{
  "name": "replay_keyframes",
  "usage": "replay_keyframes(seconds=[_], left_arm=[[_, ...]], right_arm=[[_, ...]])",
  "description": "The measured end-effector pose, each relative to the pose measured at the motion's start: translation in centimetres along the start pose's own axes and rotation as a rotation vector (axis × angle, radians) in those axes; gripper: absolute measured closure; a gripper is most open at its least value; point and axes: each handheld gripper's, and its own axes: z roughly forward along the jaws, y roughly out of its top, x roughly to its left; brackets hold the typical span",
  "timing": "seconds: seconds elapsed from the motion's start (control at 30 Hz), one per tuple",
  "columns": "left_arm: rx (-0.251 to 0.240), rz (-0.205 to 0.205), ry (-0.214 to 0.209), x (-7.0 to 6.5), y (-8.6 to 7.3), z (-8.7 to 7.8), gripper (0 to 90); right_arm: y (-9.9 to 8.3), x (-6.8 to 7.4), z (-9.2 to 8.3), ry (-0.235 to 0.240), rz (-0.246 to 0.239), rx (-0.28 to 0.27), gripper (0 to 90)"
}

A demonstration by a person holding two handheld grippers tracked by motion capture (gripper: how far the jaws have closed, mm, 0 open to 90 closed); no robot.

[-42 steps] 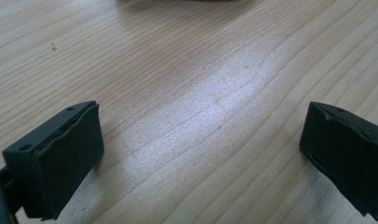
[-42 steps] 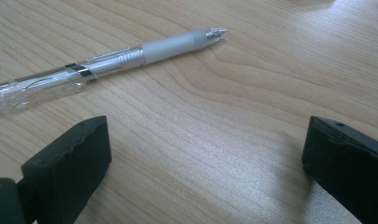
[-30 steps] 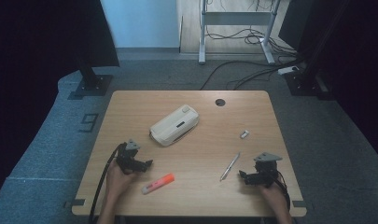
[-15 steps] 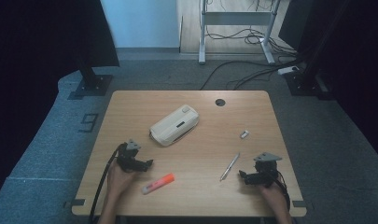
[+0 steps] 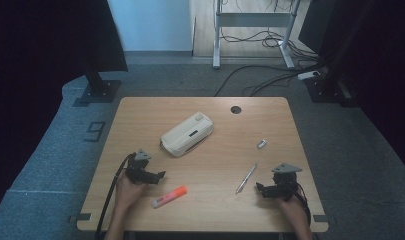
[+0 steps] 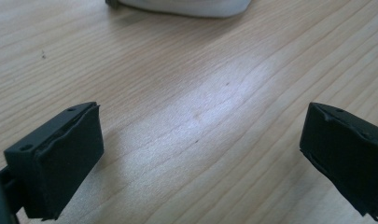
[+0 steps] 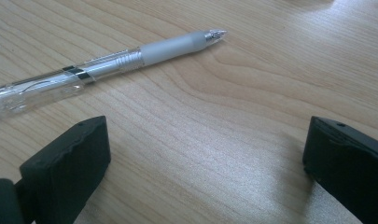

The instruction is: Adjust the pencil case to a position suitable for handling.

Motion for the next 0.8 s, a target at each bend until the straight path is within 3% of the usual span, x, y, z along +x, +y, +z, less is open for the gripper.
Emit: replay_keyframes(seconds=[0.1,0.17,0.2,0.3,0.53,0.67,0.8], left_arm=[[-0.006,0.009,-0.001,-0.1,0.1,-0.2,1.3],[0.015,0.026,0.010,-0.3,0.5,-0.2,0.0],[0.021,0.052,0.025,-0.6,1.0,-0.4,0.0],[-0.006,0.049,-0.003,-1.0,1.5,-0.5,0.0],[0.016,0.082,-0.026,-1.6,3.0,-0.3,0.0],[0.007,0.071,-0.058,-1.6,3.9,-0.5,0.0],[0.047,0.060,-0.071,-1.6,5.4,-0.4,0.0]], right_arm=[[0.0,0.0,0.0,0.000,0.000,0.000,0.5],[0.0,0.0,0.0,0.001,-0.001,0.001,0.5],[0.0,0.0,0.0,0.000,0.000,0.000,0.6],[0.0,0.0,0.0,0.000,0.000,0.000,0.5],[0.0,0.0,0.0,0.000,0.000,0.000,0.5],[0.0,0.0,0.0,0.000,0.000,0.000,0.5],[0.0,0.0,0.0,0.000,0.000,0.000,0.5]])
